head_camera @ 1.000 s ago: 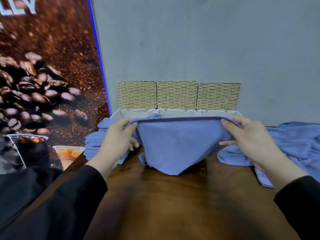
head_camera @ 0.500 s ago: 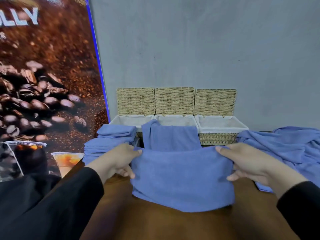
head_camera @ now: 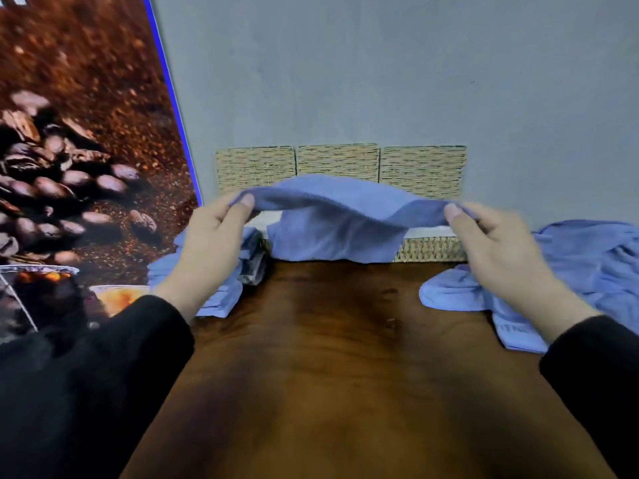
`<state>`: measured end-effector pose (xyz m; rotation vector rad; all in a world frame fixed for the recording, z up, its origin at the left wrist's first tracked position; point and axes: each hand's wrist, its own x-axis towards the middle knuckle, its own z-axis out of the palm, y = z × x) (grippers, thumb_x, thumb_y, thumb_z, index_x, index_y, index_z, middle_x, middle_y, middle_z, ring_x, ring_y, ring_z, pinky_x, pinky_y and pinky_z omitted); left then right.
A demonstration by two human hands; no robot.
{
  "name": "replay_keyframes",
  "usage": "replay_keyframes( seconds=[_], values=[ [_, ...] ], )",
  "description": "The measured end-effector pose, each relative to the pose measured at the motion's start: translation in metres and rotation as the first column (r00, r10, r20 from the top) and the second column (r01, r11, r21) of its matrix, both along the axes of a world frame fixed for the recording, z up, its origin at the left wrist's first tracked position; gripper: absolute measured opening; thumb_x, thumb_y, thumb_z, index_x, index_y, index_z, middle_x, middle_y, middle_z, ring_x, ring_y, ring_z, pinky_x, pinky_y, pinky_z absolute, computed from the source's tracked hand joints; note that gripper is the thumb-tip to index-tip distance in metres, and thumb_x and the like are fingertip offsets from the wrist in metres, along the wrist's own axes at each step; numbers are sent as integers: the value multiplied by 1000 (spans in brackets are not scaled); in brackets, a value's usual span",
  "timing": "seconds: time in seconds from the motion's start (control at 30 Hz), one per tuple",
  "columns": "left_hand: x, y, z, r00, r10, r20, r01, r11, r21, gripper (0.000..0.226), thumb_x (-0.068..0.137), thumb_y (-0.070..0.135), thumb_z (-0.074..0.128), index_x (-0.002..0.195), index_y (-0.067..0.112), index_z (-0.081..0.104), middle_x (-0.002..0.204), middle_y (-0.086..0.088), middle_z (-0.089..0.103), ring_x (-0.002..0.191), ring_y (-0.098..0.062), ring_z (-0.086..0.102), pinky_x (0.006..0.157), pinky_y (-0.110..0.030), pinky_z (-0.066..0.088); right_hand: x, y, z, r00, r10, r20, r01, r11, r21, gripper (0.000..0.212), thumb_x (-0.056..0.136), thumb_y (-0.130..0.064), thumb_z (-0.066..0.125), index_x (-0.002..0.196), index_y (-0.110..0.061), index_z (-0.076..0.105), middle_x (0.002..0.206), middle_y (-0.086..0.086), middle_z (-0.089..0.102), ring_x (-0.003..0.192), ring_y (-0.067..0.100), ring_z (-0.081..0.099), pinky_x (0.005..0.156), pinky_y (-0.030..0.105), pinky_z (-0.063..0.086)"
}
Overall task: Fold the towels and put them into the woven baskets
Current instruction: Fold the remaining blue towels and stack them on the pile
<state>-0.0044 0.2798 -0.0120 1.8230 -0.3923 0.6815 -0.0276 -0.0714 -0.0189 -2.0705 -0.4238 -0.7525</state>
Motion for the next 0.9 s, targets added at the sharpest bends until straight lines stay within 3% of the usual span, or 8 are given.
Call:
replay_keyframes(
  seconds=[0.07, 0.13, 0.23, 0.33, 0.43, 0.6, 0.73, 0.9],
  values=[
    [-14, 13, -49, 987, -14, -162, 50, 975, 219, 37, 101, 46, 47, 108, 25, 77, 106, 16, 74, 106, -4, 65, 98, -26, 45, -18, -4, -46, 982, 46, -180, -66, 992, -109, 55, 103, -51, 42, 86, -5, 67, 66, -18, 56, 64, 0, 51, 64, 19, 41],
    [-29, 27, -95, 947, -29, -320, 152, 918, 365, 28, 104, 42, 49, 114, 37, 75, 120, 26, 69, 121, 4, 58, 108, -23, 40, -29, -11, -90, 928, 79, -365, -165, 964, -210, 45, 95, -52, 44, 105, -22, 76, 104, -31, 69, 102, -19, 59, 92, 7, 42],
    [-49, 45, -136, 887, -110, -449, 363, 766, 530, 27, 100, 49, 50, 114, 45, 73, 136, 31, 57, 136, 9, 43, 120, -20, 25, -39, -27, -129, 854, 127, -504, -344, 865, -365, 44, 97, -60, 41, 105, -34, 75, 125, -41, 59, 129, -17, 45, 121, 24, 26],
    [-54, 54, -144, 919, -96, -382, 336, 696, 635, 48, 94, 75, 39, 108, 47, 75, 133, 38, 56, 135, 13, 39, 120, -24, 18, -34, -34, -135, 905, 92, -415, -310, 811, -496, 57, 100, -70, 29, 92, -32, 71, 113, -25, 68, 114, -3, 60, 112, 35, 34],
    [-41, 44, -137, 986, -22, -163, 125, 748, 652, 47, 97, 68, 41, 98, 37, 76, 112, 33, 68, 118, 5, 57, 107, -44, 38, -22, -19, -125, 943, 107, -315, -245, 863, -442, 54, 103, -62, 36, 85, -21, 67, 90, -5, 68, 89, 13, 64, 85, 39, 49],
    [-22, 8, -146, 941, 54, -334, 228, 627, 745, 68, 84, 78, 38, 137, 42, 58, 150, 24, 43, 143, 1, 33, 122, -42, 25, -5, 13, -135, 906, 136, -400, -338, 803, -491, 27, 96, -52, 58, 113, -34, 68, 121, -26, 57, 117, -3, 53, 105, 31, 42],
    [-23, 4, -152, 962, 55, -266, 168, 649, 742, 52, 91, 70, 41, 127, 42, 66, 142, 29, 46, 139, 4, 36, 120, -36, 20, -10, 12, -141, 917, 108, -385, -308, 803, -509, 27, 94, -61, 50, 102, -41, 66, 112, -26, 56, 112, 0, 53, 101, 36, 42],
    [-13, -3, -145, 958, 36, -286, 219, 556, 802, 62, 88, 77, 31, 124, 42, 68, 139, 27, 54, 131, 3, 44, 114, -31, 26, -11, 19, -140, 923, 52, -381, -284, 761, -584, 41, 96, -61, 46, 127, -40, 62, 133, -34, 45, 130, -8, 38, 110, 26, 26]
  ],
)
